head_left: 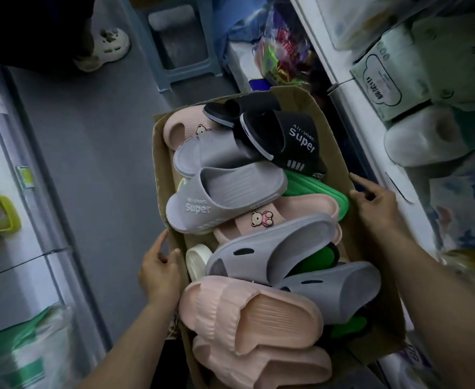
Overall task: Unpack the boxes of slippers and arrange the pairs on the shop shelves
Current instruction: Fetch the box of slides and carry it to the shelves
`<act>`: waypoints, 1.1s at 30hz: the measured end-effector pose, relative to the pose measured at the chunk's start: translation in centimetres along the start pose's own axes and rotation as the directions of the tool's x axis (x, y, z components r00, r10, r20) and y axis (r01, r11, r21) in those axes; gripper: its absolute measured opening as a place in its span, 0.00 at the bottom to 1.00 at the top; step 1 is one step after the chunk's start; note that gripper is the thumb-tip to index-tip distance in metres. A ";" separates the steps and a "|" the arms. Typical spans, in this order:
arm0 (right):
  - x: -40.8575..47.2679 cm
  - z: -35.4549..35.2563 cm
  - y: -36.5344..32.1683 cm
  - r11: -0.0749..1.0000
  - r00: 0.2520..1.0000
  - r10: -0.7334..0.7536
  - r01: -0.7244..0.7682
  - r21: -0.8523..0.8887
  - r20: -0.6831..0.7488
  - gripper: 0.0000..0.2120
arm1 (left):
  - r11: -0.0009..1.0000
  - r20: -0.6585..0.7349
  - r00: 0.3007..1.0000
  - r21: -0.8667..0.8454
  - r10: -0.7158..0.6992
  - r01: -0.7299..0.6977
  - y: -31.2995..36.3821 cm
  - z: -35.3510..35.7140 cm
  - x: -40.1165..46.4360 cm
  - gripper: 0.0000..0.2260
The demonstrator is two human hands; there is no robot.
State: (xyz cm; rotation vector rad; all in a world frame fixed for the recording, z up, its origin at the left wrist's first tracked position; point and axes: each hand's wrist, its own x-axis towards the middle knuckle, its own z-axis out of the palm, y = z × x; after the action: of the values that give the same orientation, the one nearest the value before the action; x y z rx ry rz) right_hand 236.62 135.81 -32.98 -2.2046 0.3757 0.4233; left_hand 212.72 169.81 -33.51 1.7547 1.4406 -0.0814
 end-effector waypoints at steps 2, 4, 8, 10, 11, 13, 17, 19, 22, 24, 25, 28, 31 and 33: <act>0.2 0.1 0.2 1.000 1.000 -0.001 0.001 0.017 -0.005 0.19 | 1.000 -0.013 1.000 0.009 -0.006 0.006 -0.3 0.4 -0.2 0.20; 0.4 0.2 0.0 1.000 1.000 -0.017 0.017 0.011 0.007 0.18 | 1.000 -0.025 1.000 0.014 -0.012 0.012 -0.5 0.6 -0.5 0.19; 0.8 0.5 -0.4 0.999 0.999 -0.049 0.048 0.023 0.006 0.19 | 1.000 -0.038 0.999 0.004 -0.027 0.027 -0.9 0.8 -1.9 0.18; 1.0 0.5 -0.1 0.998 0.998 -0.058 0.058 0.011 -0.014 0.19 | 0.999 -0.033 0.999 -0.011 -0.030 0.030 -1.4 0.9 -2.8 0.18; 1.0 0.4 0.2 0.998 0.998 -0.064 0.064 0.000 -0.020 0.19 | 0.999 -0.023 0.999 -0.017 -0.029 0.029 -1.6 1.0 -3.2 0.19; 1.2 0.1 1.1 0.998 0.998 -0.057 0.057 -0.013 -0.021 0.19 | 0.999 0.006 0.999 -0.019 -0.032 0.032 -2.2 1.3 -3.6 0.19; 1.4 -0.4 2.3 0.998 0.998 -0.045 0.043 -0.038 -0.037 0.18 | 0.999 0.037 0.998 0.012 -0.044 0.043 -2.9 1.6 -3.4 0.19; 1.3 -0.4 2.1 0.999 0.999 -0.033 0.032 -0.032 -0.039 0.19 | 0.999 0.049 0.998 0.028 -0.042 0.041 -3.1 1.4 -3.1 0.19; 1.2 -0.4 2.0 0.999 0.999 0.004 -0.006 -0.032 -0.048 0.18 | 0.999 0.090 0.995 0.018 -0.035 0.033 -3.4 0.9 -2.6 0.20; 1.1 -0.5 1.8 0.998 0.997 0.058 -0.059 -0.023 -0.053 0.18 | 0.999 0.123 0.991 0.017 -0.052 0.050 -3.4 0.7 -2.1 0.21; 1.0 -0.6 1.5 0.996 0.995 0.085 -0.086 -0.029 -0.049 0.18 | 0.998 0.140 0.988 0.028 -0.063 0.060 -3.4 0.6 -1.9 0.21; 0.1 -0.9 -0.1 0.987 0.987 0.156 -0.157 -0.036 -0.039 0.19 | 0.994 0.195 0.975 0.060 -0.102 0.092 -2.8 -0.2 -1.1 0.22; -1.7 -1.2 -2.2 0.975 0.973 0.223 -0.223 0.010 -0.059 0.23 | 0.996 0.235 0.968 0.042 -0.089 0.081 -0.9 -1.4 -0.2 0.26; -2.9 -1.0 -3.9 0.968 0.965 0.248 -0.245 0.045 -0.086 0.23 | 0.998 0.223 0.973 0.024 -0.059 0.055 1.3 -2.3 0.4 0.29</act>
State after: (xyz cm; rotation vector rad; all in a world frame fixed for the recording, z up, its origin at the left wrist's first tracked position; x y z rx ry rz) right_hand 235.80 137.71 -28.43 -2.1558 0.7072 0.4474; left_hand 212.94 171.56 -31.46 1.6602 1.3290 -0.3132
